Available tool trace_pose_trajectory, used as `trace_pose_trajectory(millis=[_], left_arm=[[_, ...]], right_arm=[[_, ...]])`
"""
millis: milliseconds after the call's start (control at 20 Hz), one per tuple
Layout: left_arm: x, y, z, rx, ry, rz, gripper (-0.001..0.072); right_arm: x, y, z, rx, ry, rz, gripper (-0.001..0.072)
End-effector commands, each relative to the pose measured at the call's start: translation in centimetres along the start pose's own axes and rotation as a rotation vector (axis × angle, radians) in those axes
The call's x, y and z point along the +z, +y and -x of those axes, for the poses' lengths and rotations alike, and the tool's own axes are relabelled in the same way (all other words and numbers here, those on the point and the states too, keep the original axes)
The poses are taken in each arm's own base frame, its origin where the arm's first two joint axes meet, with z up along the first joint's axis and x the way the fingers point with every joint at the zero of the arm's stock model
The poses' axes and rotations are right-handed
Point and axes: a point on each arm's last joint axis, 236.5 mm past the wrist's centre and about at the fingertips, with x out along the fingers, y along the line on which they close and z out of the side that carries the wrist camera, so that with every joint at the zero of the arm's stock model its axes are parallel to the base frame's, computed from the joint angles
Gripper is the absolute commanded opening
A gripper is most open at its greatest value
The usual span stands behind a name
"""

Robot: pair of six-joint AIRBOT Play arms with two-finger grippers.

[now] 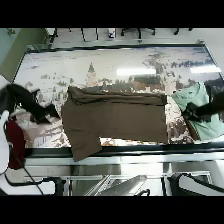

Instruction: Fold the shirts.

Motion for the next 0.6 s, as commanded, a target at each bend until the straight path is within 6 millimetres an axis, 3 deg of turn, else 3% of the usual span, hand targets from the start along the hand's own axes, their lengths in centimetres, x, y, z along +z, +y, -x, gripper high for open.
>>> trace_pose_trajectory(millis=[0,100,250,350,450,500,550], left_arm=[[-6.7,-1.8,-5.8,-0.186,0.087,0.007,0.0562],[-8.6,-2.5,-7.7,-0.243,0.096,0.025,0.0561],[-9.8,-1.9,-10.1,-0.225,0.101,0.048,0.0562],[-9.4,-1.9,-11.3,-0.2,0.063,0.036,0.0561],[-7.9,-2.2,-11.2,-0.187,0.005,0.015,0.053],[-7.2,-2.5,-10.7,-0.188,-0.017,0.007,0.0471],[-6.5,-2.8,-10.1,-0.19,-0.036,-0.005,0.0228]], right_arm=[[-4.4,0.3,-3.1,0.138,0.034,-0.077,0.0386],[-5.5,0.2,-4.4,0.157,0.062,-0.091,0.0386],[-5.8,0.0,-5.1,0.159,0.076,-0.092,0.0387],[-5.5,-0.2,-5.3,0.156,0.07,-0.098,0.0388],[-5.6,-0.2,-5.6,0.162,0.079,-0.102,0.0415],[-5.7,-0.2,-5.7,0.165,0.085,-0.1,0.0418],[-5.7,-0.2,-5.8,0.165,0.089,-0.101,0.0418]])
